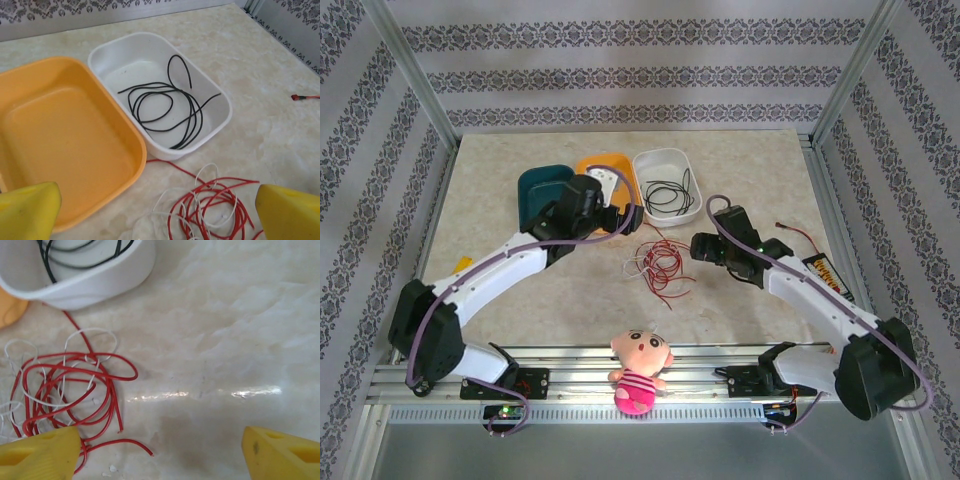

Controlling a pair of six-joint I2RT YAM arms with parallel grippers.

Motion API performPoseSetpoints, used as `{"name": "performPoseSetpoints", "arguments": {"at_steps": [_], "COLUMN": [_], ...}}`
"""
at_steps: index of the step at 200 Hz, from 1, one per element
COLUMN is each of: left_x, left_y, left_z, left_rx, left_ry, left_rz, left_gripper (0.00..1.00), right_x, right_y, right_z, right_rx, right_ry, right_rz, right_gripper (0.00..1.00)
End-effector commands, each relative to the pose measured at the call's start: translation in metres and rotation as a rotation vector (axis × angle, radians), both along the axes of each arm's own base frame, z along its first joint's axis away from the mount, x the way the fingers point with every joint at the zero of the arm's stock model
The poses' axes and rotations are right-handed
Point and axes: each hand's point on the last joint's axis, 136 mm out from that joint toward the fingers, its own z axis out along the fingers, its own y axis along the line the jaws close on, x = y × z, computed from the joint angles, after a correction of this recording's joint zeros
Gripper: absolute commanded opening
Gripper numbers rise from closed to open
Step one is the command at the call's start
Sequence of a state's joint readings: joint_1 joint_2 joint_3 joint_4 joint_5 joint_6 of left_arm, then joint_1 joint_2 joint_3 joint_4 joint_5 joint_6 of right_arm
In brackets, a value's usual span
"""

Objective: Untangle the cables

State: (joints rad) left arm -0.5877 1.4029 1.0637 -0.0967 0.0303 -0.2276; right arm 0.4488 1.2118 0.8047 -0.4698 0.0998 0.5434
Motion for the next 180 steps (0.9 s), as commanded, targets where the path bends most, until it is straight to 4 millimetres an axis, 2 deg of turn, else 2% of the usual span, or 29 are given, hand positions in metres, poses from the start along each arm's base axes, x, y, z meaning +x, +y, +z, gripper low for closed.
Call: {"name": "performPoseSetpoints", "arguments": {"at_steps": [1, 33, 69, 105, 146, 180], "left_x": [-0.013, -0.038, -0.051, -0.053, -0.053, -0.051], "left_y": [-0.002, 0.002, -0.001, -0.005, -0.010, -0.017], "left_z": [0.008, -0.038, -0.081, -0.108, -0.133, -0.146], "left_rx": [-0.090, -0.123, -0.155, -0.147, -0.128, -0.143], "left_ry": [-0.020, 0.091, 0.205, 0.263, 0.319, 0.352], "left_rz": [-0.022, -0.038, -0.041, -0.046, -0.053, -0.065], "left_gripper": [0.99, 0.99, 1.00, 1.00, 1.00, 1.00], "right_x": [0.010, 0.016, 0.023, 0.031, 0.039, 0.045], "right_y": [0.027, 0.042, 0.054, 0.056, 0.058, 0.063], "right_z": [0.006, -0.010, -0.022, -0.029, -0.035, -0.041], "right_rx": [0.025, -0.022, -0.040, -0.068, -0.085, -0.088], "right_ry": [-0.016, 0.005, 0.026, 0.034, 0.039, 0.052], "right_rz": [0.136, 0.247, 0.321, 0.344, 0.362, 0.391], "right_gripper": [0.80, 0.74, 0.65, 0.57, 0.56, 0.56]}}
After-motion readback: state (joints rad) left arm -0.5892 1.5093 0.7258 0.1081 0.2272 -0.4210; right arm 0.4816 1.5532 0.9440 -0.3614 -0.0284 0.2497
